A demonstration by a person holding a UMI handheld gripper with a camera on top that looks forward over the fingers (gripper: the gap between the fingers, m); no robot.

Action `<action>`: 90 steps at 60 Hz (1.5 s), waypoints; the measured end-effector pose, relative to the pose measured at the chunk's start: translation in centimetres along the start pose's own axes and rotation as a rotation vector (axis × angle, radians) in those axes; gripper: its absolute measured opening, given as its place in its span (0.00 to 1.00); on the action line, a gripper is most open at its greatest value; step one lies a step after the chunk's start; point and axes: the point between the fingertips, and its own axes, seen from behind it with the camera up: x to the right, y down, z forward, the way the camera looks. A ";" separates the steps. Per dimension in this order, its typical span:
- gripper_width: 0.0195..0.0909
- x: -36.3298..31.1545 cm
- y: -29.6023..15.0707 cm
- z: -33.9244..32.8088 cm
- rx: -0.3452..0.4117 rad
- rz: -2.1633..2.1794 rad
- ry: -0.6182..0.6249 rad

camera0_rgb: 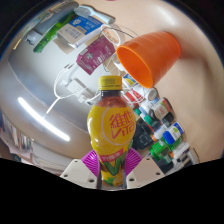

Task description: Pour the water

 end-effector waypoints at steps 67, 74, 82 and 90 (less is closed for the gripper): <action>0.23 -8.0 -30.1 -14.3 0.351 -2.161 0.685; 0.28 -5.2 -31.5 -14.8 0.301 -2.132 0.760; 0.34 -5.4 -31.5 -14.4 0.338 -2.134 0.702; 0.47 -5.1 -31.7 -14.6 0.301 -2.120 0.735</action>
